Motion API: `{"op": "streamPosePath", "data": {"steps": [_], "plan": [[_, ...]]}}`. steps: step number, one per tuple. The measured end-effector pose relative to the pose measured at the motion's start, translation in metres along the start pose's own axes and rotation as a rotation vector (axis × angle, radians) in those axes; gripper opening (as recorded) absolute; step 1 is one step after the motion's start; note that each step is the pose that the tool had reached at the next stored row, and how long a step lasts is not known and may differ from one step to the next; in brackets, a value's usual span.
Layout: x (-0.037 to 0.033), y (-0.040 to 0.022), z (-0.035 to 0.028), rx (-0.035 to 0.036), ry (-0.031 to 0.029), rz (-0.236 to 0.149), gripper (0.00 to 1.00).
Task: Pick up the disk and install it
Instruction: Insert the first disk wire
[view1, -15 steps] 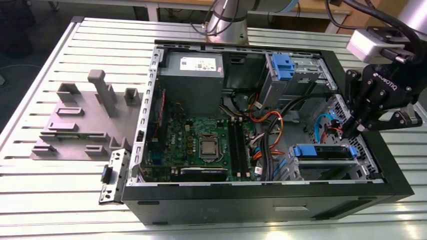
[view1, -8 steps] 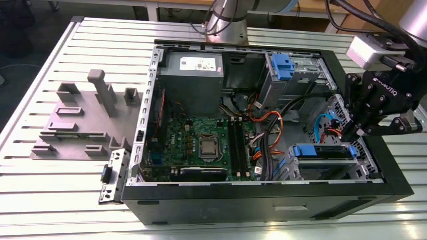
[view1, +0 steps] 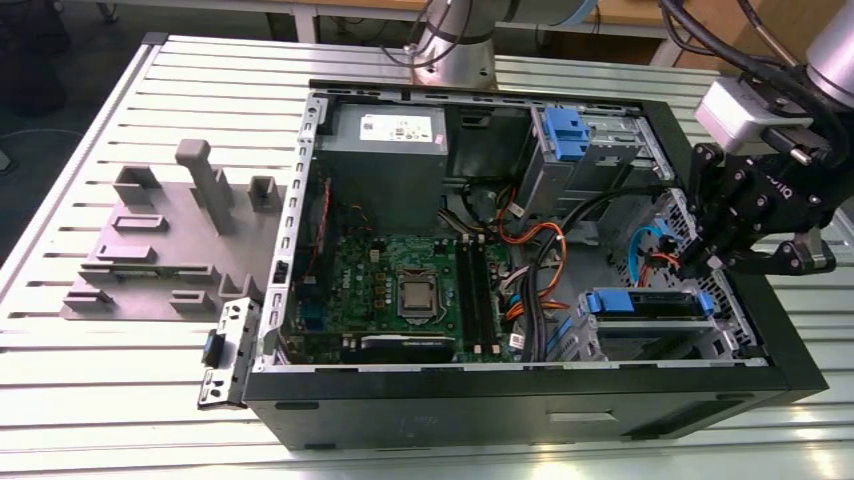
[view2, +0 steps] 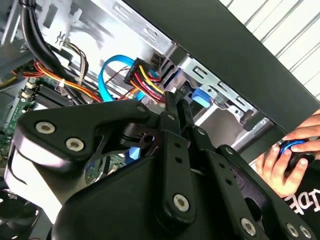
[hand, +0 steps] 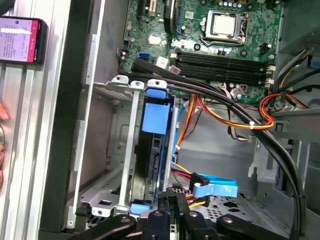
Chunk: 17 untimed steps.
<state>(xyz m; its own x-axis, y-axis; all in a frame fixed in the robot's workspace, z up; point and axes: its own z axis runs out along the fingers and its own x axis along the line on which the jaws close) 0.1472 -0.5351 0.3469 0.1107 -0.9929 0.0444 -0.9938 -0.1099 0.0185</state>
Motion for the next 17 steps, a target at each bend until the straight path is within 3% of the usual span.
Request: {"op": "streamPosePath", "data": {"steps": [4,9,17], "plan": [[0.0027,0.0032,0.0003,0.0066,-0.0038,0.0,0.17],[0.003,0.0104,0.0006,0.0345,-0.0036,0.001,0.17],[0.0113,0.0167,0.0037,0.0394,-0.0052,0.002,0.17]]}}
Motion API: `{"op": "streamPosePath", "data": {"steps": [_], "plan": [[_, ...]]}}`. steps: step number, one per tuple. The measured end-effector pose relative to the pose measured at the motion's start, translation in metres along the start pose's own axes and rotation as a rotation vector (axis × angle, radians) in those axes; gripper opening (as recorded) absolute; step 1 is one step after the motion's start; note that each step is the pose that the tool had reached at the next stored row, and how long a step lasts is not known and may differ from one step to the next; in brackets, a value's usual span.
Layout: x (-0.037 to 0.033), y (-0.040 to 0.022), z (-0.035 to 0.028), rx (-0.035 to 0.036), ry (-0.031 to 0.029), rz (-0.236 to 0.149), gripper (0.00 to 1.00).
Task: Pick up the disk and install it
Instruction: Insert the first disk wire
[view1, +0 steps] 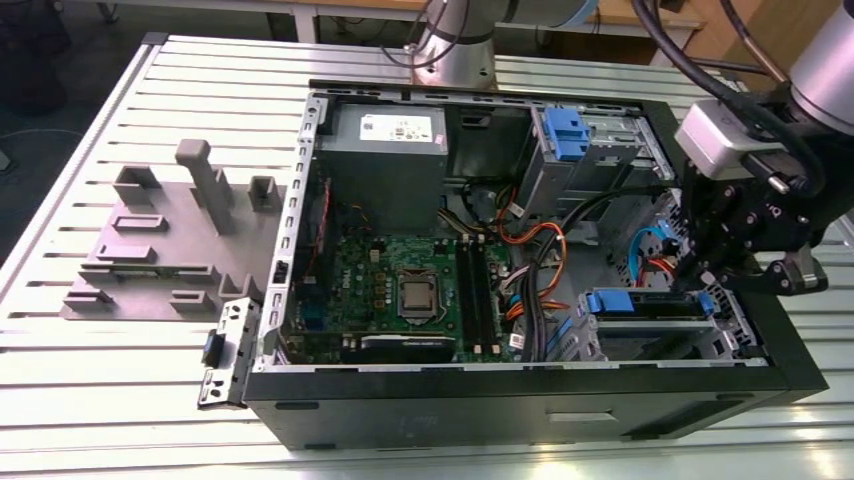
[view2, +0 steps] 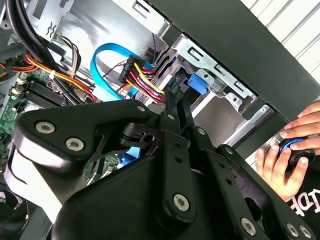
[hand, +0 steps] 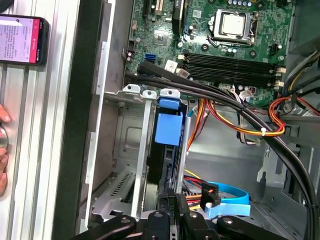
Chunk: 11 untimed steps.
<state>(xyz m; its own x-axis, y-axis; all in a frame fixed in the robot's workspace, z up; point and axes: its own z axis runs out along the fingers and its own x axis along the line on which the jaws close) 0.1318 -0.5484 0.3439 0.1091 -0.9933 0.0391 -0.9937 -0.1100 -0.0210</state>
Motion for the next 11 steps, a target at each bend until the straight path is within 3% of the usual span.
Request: {"op": "streamPosePath", "data": {"steps": [4,11], "plan": [[0.0002,0.0024,0.0001,0.0065,0.0009,0.0,0.17],[0.0002,0.0032,0.0027,0.0074,0.0011,0.014,0.17]]}}
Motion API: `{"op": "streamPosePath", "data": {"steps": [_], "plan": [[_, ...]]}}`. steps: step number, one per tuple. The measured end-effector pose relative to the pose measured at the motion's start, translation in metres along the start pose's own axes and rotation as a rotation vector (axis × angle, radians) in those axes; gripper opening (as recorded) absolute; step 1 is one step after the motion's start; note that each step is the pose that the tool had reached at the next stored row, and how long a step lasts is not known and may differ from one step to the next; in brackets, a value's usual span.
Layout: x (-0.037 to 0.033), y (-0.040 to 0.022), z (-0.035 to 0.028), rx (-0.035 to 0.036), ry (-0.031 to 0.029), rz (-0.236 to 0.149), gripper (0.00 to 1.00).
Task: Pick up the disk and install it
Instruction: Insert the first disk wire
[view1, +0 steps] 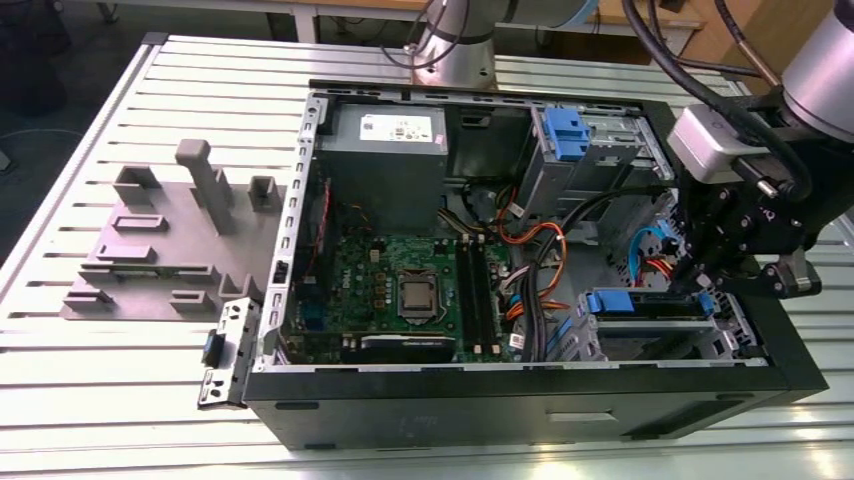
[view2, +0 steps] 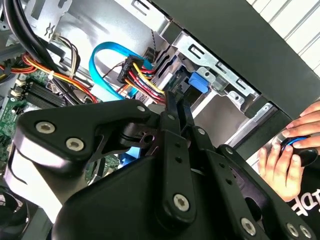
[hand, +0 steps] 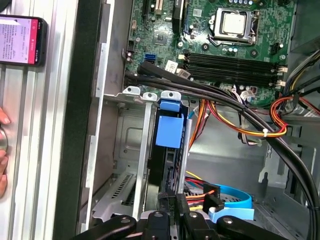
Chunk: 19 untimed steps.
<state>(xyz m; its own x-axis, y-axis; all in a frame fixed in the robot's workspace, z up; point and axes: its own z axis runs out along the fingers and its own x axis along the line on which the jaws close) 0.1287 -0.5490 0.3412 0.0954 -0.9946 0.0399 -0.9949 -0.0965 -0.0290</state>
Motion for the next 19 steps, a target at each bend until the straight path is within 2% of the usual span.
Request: {"op": "streamPosePath", "data": {"steps": [7,11,14,19], "plan": [[0.0002,0.0004,0.0027,0.0059,0.0011,0.01,0.17],[0.0002,0.0006,0.0033,0.009,0.0021,0.029,0.17],[-0.0001,0.0029,0.0034,0.011,0.0022,0.033,0.17],[-0.0003,0.0046,0.0033,0.0114,0.0023,0.033,0.17]]}}
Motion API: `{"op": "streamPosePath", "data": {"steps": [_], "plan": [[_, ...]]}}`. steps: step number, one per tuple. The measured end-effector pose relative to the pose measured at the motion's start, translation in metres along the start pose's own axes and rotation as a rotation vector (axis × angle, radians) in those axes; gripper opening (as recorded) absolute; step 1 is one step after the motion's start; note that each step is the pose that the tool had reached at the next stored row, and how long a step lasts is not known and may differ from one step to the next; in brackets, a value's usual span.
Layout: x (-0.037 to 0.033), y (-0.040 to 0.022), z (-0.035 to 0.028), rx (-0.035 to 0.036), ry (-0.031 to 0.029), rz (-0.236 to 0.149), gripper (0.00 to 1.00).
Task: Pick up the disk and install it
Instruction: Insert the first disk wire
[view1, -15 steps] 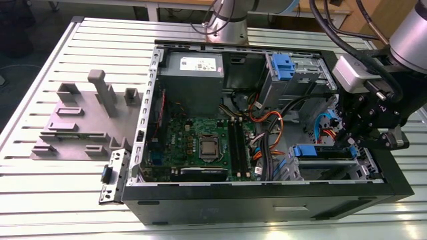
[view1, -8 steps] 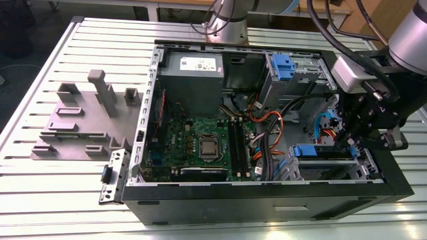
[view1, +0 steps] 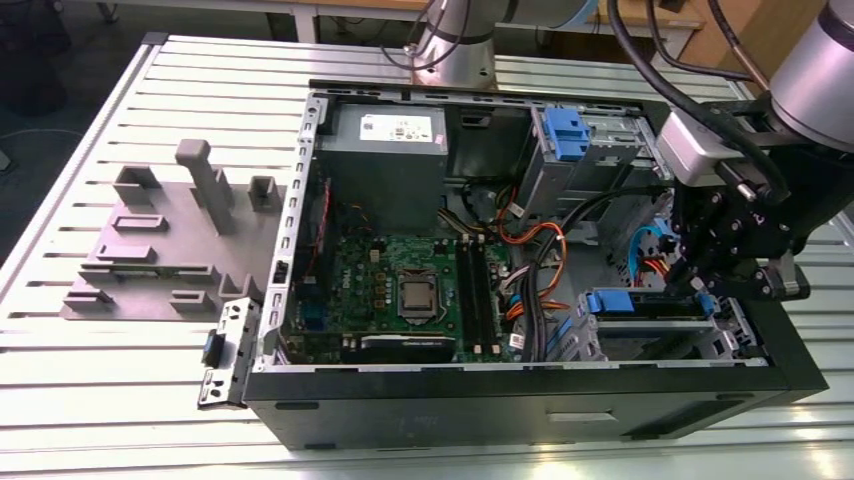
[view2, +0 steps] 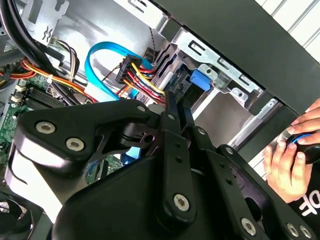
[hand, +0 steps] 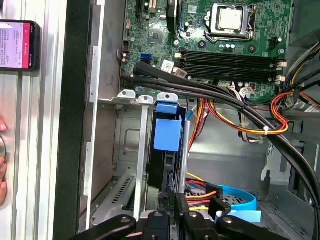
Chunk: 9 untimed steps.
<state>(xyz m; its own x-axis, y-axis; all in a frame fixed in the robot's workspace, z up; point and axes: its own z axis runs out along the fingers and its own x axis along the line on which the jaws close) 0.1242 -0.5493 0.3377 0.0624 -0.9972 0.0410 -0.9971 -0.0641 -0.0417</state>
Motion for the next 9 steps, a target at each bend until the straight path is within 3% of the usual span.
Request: {"op": "streamPosePath", "data": {"steps": [3,9], "plan": [[0.0,0.0001,0.0002,-0.0005,0.0005,0.012,0.17],[0.0,-0.0002,0.0013,-0.0032,0.0034,0.079,0.17]]}}
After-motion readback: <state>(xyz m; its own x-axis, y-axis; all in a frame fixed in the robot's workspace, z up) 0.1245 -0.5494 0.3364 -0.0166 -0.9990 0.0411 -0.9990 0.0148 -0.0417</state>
